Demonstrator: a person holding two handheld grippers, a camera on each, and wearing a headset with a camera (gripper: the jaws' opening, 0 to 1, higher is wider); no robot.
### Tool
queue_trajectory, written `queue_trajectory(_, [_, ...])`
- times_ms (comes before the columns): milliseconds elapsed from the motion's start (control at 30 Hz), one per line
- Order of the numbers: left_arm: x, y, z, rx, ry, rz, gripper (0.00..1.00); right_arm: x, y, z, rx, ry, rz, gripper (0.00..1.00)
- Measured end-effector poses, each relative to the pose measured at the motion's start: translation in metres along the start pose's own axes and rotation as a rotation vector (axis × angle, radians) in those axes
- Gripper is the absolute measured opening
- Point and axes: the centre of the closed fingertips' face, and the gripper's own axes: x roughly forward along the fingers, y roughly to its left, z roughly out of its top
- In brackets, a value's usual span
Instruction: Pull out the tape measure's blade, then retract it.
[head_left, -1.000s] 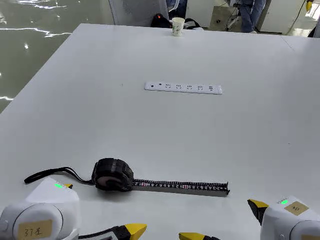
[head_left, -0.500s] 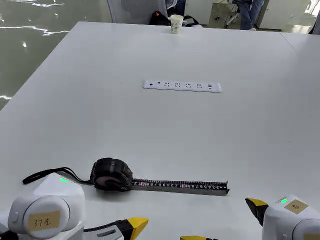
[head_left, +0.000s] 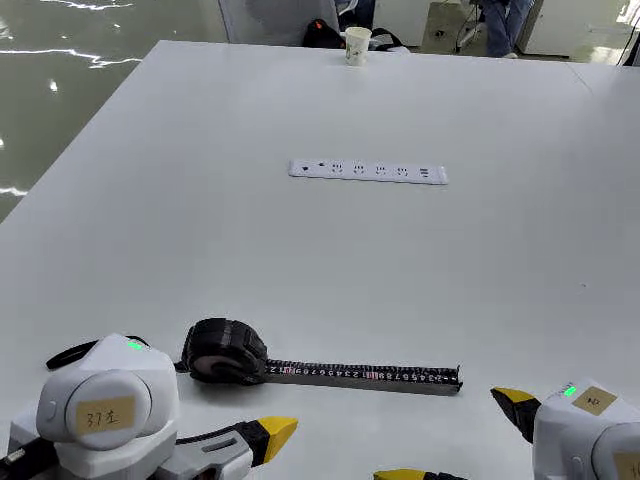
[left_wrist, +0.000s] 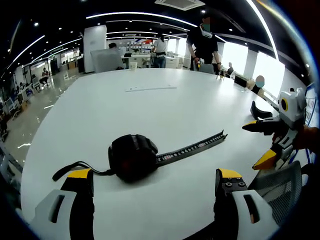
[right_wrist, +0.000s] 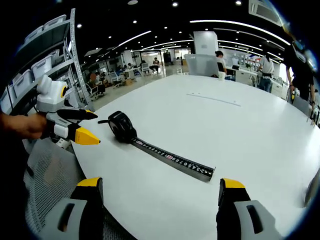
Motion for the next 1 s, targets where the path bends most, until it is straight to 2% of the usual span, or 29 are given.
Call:
queue_trajectory(333, [0.01, 0.004, 0.004, -0.022, 0.003, 0.011, 0.98, 0.005, -0.009, -0.01, -0.038, 0.048, 0.023, 0.92])
queue_trajectory(700, [0.017, 0.009, 0.003, -0.052, 0.008, 0.027, 0.98, 0.009, -0.02, -0.014, -0.081, 0.086, 0.048, 0.87])
queue_trajectory(1000, [0.023, 0.015, 0.002, -0.07, 0.011, 0.048, 0.95, 0.013, -0.027, -0.02, -0.161, 0.133, 0.076, 0.8])
